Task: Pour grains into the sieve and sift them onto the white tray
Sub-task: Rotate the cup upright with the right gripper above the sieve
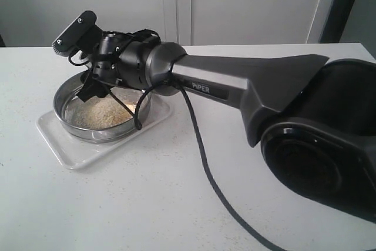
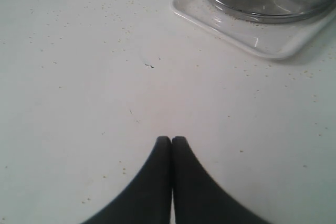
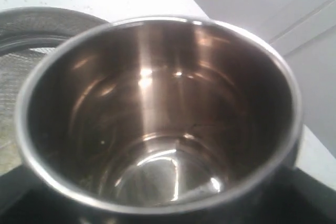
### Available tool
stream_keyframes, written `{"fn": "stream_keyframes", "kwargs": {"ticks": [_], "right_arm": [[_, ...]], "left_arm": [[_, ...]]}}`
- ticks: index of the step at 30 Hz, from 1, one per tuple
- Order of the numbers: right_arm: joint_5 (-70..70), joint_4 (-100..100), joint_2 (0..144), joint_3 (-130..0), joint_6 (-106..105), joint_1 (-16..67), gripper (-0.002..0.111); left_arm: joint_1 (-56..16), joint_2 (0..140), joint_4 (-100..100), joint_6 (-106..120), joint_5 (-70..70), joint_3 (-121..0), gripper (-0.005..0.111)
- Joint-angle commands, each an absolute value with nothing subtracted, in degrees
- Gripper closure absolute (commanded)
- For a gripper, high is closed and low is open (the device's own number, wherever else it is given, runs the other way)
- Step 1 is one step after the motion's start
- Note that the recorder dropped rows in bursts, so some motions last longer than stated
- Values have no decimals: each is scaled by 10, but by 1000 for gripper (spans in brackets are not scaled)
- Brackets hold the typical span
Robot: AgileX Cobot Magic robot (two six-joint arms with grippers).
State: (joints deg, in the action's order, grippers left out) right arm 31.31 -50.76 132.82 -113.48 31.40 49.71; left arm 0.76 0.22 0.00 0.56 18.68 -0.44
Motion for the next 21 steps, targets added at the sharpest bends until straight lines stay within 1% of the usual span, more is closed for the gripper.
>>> {"fn": "stream_keyframes", "kwargs": {"ticks": [1, 11, 21], "right_arm": [[292, -391, 1309, -1135, 220, 485, 108], [216, -191, 1281, -1091, 99, 451, 108], [133, -162, 1233, -996, 87, 428, 108]], "left_arm": [[8, 0, 0, 0, 191, 0, 107], [8, 0, 0, 0, 191, 0, 107], [8, 0, 0, 0, 191, 0, 107]]}}
